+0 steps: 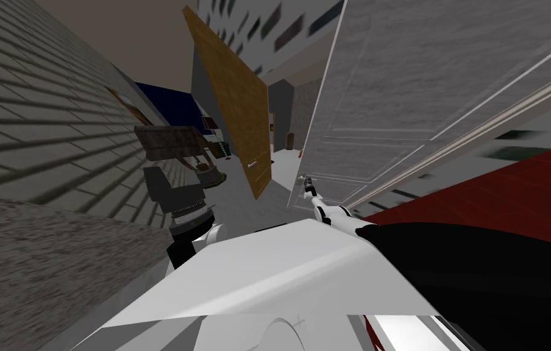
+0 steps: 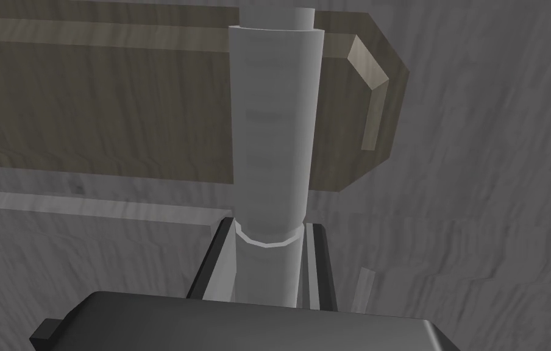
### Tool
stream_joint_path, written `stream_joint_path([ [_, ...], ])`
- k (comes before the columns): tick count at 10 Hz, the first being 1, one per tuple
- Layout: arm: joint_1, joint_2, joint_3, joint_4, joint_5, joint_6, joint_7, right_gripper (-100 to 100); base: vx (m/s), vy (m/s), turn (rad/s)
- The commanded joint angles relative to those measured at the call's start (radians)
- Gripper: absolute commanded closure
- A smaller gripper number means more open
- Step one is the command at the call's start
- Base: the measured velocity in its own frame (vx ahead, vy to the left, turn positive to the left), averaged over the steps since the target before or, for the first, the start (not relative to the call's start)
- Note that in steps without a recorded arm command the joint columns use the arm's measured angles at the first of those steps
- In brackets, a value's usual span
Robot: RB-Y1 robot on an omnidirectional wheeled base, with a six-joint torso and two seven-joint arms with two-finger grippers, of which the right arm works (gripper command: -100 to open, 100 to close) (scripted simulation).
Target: Pull the door open
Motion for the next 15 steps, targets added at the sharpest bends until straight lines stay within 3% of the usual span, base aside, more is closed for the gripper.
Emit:
stream_joint_path([
  [1, -0.006, -0.004, 0.028, 0.01, 0.012, -0.012, -0.028, 100, -0.238, -0.081, 0.135],
  [4, -0.004, -0.005, 0.056, 0.004, 0.024, -0.012, -0.055, 100, -0.193, -0.034, 0.078],
  [6, -0.002, -0.007, 0.056, -0.001, 0.025, -0.011, -0.056, 100, -0.148, -0.04, 0.056],
  [7, 0.015, -0.025, 0.102, -0.023, 0.043, -0.026, -0.102, 100, -0.038, 0.029, -0.156],
  [8, 0.023, -0.035, 0.124, -0.034, 0.052, -0.034, -0.124, 100, -0.04, 0.055, -0.184],
  [10, 0.023, -0.035, 0.124, -0.034, 0.052, -0.034, -0.124, 100, -0.012, 0.03, -0.034],
  [13, 0.05, -0.071, 0.214, -0.074, 0.082, -0.061, -0.209, 100, -0.017, 0.022, -0.133],
  [14, 0.05, -0.071, 0.214, -0.074, 0.082, -0.061, -0.22, 100, -0.026, 0.029, -0.076],
  [15, 0.061, -0.084, 0.25, -0.089, 0.094, -0.071, -0.26, 100, -0.03, 0.02, -0.116],
])
